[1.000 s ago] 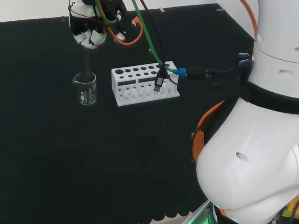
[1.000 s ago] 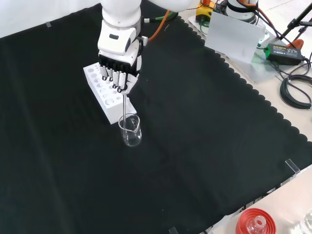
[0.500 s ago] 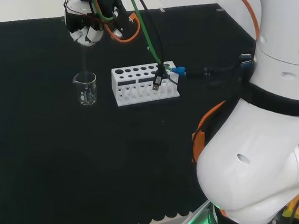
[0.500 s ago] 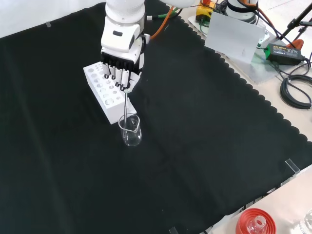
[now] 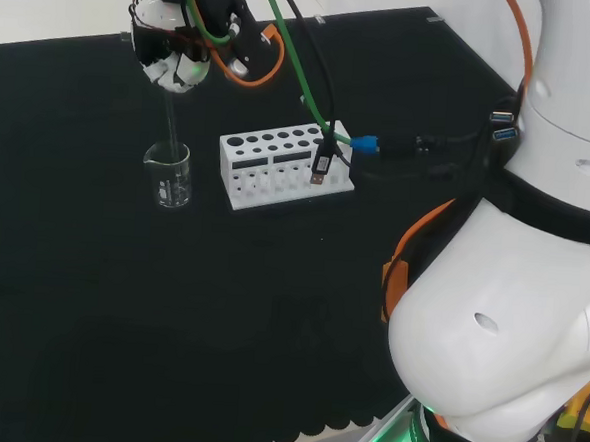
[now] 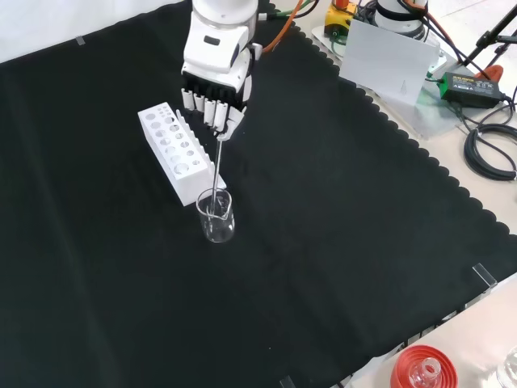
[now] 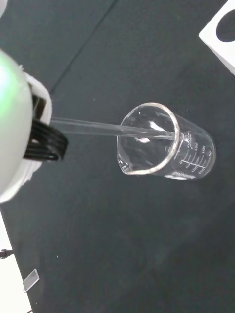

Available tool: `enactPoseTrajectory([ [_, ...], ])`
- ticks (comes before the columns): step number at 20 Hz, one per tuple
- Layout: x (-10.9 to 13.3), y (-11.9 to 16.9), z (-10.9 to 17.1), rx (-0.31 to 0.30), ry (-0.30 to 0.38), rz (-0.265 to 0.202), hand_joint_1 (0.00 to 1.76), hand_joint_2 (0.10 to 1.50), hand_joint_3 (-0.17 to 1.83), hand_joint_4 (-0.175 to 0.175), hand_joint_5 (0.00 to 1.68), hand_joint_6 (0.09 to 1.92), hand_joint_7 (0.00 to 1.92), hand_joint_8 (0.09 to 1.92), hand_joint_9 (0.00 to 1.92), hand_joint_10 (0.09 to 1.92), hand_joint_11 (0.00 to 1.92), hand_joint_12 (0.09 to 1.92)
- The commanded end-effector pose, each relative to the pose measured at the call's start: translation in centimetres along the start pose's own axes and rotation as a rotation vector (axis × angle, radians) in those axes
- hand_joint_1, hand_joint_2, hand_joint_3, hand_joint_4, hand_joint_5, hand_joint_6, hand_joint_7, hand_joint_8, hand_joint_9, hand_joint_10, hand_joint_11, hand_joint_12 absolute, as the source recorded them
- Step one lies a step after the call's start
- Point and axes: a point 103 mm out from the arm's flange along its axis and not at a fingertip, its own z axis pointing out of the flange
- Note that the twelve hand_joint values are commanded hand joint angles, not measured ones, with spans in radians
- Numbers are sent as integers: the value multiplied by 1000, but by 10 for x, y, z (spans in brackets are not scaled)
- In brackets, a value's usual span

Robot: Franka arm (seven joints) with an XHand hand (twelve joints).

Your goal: Stir in the beaker to the left of the white test tube rack with the glass rod.

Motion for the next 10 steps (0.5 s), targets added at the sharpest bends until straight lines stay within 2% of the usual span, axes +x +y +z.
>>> enactPoseTrajectory([
  [1, 14, -3, 0, 3, 7, -8, 1328, 611, 761, -175, 1200, 603, 1339, 847, 1710, 635, 1614, 761],
  [6, 17, 9, 3, 8, 14, -30, 1327, 611, 760, -175, 1200, 602, 1339, 846, 1710, 634, 1614, 761],
  [10, 7, 22, 9, 6, 28, -40, 1328, 612, 759, -175, 1200, 601, 1340, 844, 1710, 634, 1614, 760],
])
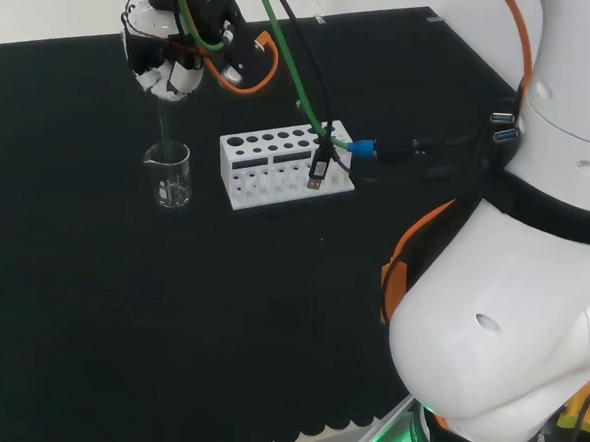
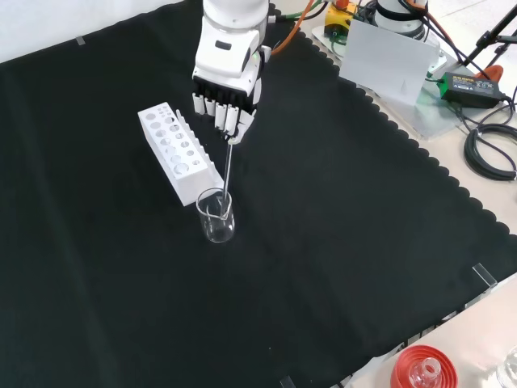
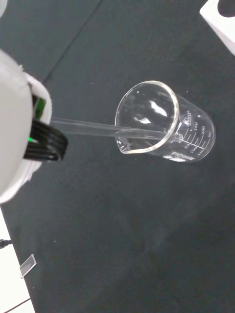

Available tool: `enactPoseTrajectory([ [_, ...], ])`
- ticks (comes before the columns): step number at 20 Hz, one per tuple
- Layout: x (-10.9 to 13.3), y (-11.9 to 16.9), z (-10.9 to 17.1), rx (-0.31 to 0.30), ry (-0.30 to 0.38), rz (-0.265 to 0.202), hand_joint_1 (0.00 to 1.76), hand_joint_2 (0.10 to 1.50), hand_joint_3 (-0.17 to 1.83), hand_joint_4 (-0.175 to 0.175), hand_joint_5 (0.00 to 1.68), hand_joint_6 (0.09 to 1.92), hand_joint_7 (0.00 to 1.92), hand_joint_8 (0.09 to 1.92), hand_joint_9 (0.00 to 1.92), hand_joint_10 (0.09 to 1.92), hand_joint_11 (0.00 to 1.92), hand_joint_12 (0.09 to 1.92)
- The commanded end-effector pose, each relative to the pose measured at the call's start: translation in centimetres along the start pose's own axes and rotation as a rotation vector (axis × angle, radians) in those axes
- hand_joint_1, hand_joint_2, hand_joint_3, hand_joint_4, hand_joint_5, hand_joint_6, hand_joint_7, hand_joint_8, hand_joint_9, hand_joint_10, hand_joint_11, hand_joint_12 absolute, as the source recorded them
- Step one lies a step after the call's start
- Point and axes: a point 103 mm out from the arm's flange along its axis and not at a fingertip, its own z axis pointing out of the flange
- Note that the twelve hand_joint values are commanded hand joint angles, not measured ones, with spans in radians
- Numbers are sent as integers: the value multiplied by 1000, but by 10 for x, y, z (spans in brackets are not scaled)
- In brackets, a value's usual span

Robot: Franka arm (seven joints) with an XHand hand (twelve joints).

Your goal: Stir in the beaker to the left of the white test tube rack with the glass rod.

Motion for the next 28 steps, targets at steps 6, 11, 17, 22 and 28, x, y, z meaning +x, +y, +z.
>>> enactPoseTrajectory([
  [6, -40, 28, 18, 6, 27, -14, 1327, 613, 757, -175, 1200, 600, 1340, 843, 1711, 633, 1614, 760],
  [11, -58, 21, 17, 3, 13, 14, 1327, 614, 756, -175, 1200, 599, 1339, 844, 1711, 632, 1614, 759],
  [17, -55, -1, 18, 6, 10, 40, 1327, 616, 753, -175, 1200, 597, 1338, 845, 1711, 632, 1615, 759],
  [22, -35, -11, 11, 12, 0, 41, 1327, 617, 751, -175, 1200, 596, 1338, 845, 1710, 632, 1615, 759],
  [28, -17, -8, 7, 12, 7, 28, 1327, 617, 749, -175, 1200, 595, 1338, 844, 1710, 632, 1615, 759],
])
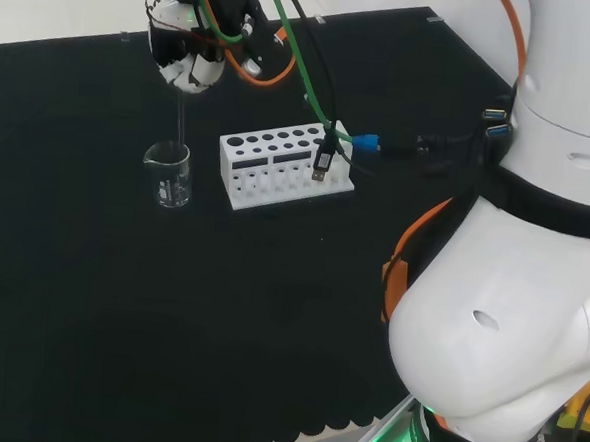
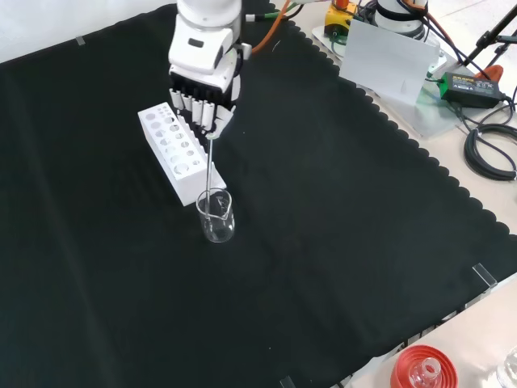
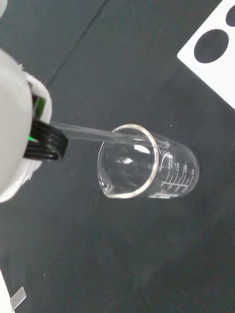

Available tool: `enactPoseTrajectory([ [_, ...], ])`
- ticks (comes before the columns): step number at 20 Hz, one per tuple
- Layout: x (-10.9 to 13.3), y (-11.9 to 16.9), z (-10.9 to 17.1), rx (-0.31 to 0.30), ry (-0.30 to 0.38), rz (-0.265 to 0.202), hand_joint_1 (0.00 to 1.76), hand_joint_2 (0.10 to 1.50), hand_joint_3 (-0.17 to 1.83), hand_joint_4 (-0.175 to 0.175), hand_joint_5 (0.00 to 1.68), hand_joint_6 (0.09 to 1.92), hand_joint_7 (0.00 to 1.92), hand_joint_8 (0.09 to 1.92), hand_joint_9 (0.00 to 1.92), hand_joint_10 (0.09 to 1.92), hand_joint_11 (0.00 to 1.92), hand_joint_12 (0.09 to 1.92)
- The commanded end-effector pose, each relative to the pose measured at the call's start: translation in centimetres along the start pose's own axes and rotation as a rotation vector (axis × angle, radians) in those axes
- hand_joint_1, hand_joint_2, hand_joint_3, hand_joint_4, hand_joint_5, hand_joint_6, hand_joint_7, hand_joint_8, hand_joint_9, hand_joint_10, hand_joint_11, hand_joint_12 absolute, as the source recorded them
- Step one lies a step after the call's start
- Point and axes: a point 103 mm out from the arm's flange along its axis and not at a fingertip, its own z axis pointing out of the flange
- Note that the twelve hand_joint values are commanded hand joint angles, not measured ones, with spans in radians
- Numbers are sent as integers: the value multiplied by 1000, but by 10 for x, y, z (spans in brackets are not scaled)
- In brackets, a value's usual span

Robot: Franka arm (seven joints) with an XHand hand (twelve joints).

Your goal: Stir in the beaker to the left of the white test tube rack with the glass rod.

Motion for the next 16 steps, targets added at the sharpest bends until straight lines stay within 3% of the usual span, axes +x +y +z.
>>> enactPoseTrajectory([
  [1, 18, 4, -5, -4, 6, -12, 1327, 618, 749, -175, 1200, 595, 1338, 844, 1710, 632, 1615, 759],
  [6, 19, 19, -5, -11, 15, -38, 1327, 618, 748, -175, 1200, 595, 1338, 844, 1710, 632, 1615, 759],
  [16, -21, 40, 7, -10, 28, -46, 1327, 619, 747, -175, 1200, 594, 1337, 843, 1710, 633, 1615, 760],
])
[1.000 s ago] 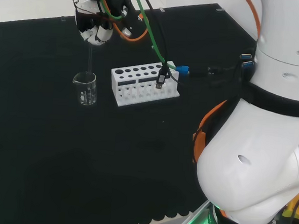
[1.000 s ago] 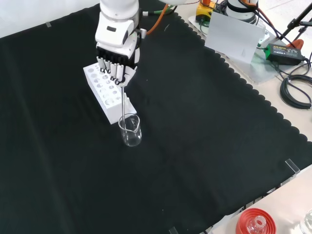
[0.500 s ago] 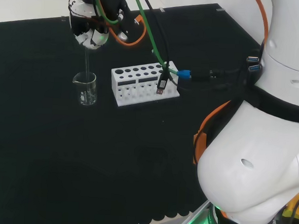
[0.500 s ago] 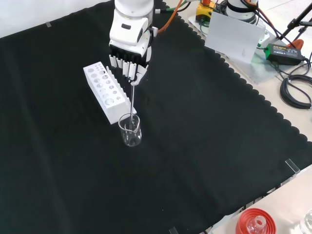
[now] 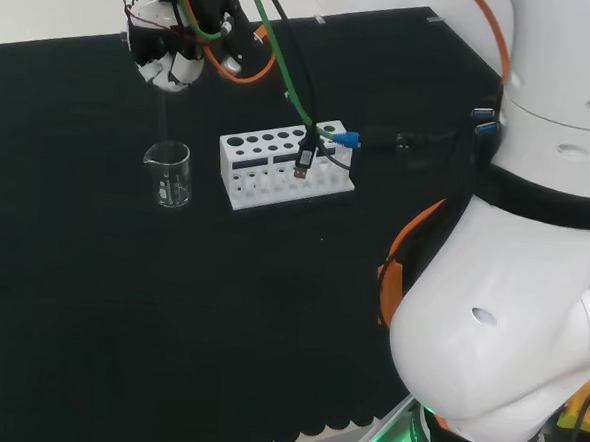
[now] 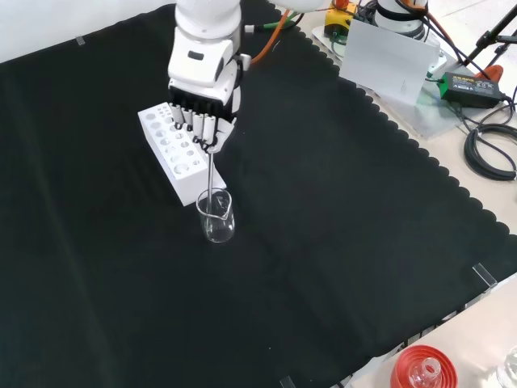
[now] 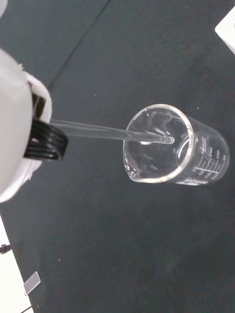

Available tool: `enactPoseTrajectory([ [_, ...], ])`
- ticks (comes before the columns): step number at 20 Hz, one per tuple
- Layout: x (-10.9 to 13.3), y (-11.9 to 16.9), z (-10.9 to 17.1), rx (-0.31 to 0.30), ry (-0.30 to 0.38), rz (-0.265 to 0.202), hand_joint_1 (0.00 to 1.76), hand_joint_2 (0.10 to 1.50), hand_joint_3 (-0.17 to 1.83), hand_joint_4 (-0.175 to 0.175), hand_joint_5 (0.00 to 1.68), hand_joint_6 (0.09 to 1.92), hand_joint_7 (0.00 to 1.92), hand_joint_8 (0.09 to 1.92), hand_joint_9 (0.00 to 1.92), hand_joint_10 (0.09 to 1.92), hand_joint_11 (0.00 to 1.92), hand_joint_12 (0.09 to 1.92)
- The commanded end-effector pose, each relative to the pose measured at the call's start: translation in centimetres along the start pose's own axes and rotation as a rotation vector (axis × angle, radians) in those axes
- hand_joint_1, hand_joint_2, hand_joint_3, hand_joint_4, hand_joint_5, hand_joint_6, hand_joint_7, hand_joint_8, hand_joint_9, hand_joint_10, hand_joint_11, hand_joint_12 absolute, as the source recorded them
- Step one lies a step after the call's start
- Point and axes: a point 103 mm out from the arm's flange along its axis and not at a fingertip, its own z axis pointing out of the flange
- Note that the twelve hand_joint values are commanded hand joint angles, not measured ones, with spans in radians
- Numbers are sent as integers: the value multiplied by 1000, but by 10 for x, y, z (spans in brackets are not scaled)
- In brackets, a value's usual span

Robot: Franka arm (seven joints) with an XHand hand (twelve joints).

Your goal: Stir in the beaker to the left of the white test tube rack with the glass rod.

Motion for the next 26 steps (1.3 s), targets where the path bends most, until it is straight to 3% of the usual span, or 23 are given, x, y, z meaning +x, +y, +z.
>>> enactPoseTrajectory([
  [1, -27, 5, 10, 6, 9, -3, 1327, 619, 747, -175, 1200, 594, 1337, 843, 1710, 633, 1615, 760],
  [7, -33, -17, 12, 20, 5, 28, 1327, 619, 747, -175, 1200, 594, 1337, 844, 1710, 633, 1616, 761],
  [14, -11, -44, 6, 28, -6, 47, 1327, 619, 747, -175, 1200, 594, 1337, 844, 1710, 634, 1615, 762],
  [21, 6, -42, 5, 35, -8, 31, 1327, 619, 747, -175, 1200, 595, 1338, 843, 1710, 634, 1615, 762],
  [26, 5, -27, 11, 45, -1, 19, 1327, 618, 748, -175, 1200, 595, 1338, 842, 1710, 634, 1615, 763],
])
